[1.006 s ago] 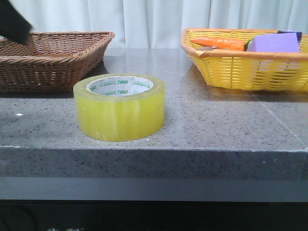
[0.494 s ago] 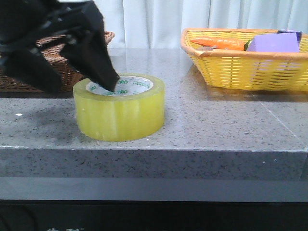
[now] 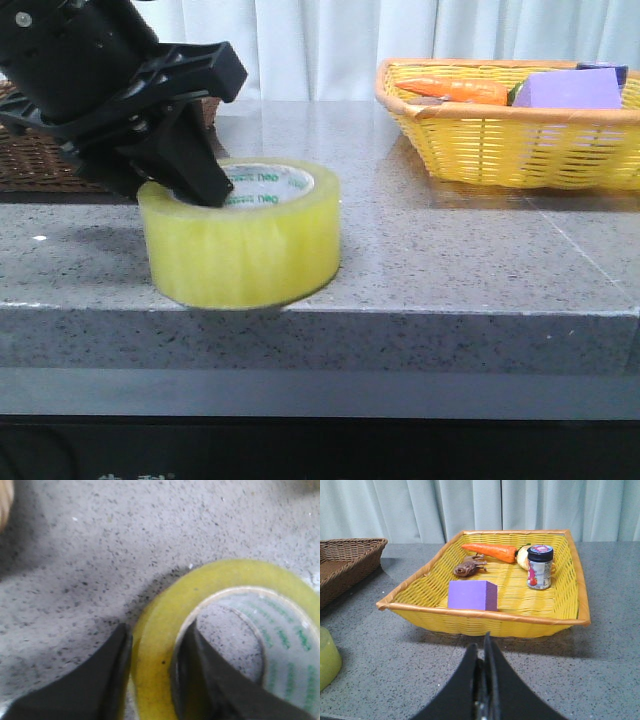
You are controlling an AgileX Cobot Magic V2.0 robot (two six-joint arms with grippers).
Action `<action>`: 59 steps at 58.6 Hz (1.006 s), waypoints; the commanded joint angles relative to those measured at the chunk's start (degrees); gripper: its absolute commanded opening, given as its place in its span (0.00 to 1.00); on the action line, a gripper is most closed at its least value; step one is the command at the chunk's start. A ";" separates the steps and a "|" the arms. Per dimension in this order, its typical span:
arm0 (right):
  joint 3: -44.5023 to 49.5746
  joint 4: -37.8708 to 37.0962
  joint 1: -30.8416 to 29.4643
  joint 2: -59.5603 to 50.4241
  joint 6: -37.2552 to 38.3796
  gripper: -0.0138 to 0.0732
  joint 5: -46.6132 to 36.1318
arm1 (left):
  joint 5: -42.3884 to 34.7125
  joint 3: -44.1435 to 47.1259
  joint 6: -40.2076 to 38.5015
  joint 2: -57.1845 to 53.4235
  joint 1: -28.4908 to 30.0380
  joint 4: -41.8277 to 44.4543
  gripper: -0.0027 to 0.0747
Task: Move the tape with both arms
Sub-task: 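Lift the tape with the left gripper and carry it over the wicker basket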
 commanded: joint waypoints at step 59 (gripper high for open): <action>-1.27 0.20 -0.46 0.73 -0.01 0.08 -3.98 | -6.54 -20.97 -0.52 4.65 26.40 12.36 0.12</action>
